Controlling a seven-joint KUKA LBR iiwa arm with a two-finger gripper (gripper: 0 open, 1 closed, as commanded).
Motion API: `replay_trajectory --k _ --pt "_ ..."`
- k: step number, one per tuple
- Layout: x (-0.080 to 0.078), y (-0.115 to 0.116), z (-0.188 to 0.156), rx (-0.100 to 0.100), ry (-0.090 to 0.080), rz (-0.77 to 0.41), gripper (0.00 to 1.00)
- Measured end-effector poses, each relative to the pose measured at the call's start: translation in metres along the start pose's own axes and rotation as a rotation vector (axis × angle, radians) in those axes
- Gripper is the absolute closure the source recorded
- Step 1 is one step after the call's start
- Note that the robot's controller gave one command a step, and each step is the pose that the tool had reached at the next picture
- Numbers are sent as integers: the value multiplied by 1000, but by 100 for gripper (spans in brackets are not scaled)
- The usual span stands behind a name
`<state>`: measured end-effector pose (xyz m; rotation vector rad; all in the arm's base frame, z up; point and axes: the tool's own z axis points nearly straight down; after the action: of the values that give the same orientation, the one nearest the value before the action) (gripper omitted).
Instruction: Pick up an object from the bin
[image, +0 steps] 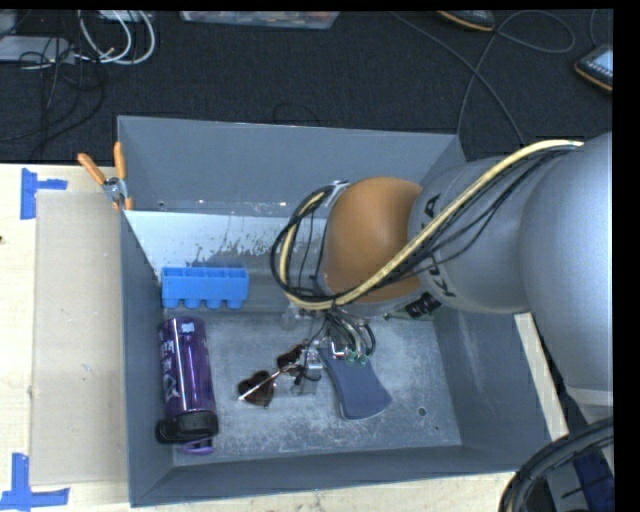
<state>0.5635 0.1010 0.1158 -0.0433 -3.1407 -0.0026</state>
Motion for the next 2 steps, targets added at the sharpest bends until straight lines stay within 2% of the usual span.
replay_trajectory --k 1,2 --pt "18 -12 20 0 2 -217 0" --pt "28 -27 31 0 0 -359 0"
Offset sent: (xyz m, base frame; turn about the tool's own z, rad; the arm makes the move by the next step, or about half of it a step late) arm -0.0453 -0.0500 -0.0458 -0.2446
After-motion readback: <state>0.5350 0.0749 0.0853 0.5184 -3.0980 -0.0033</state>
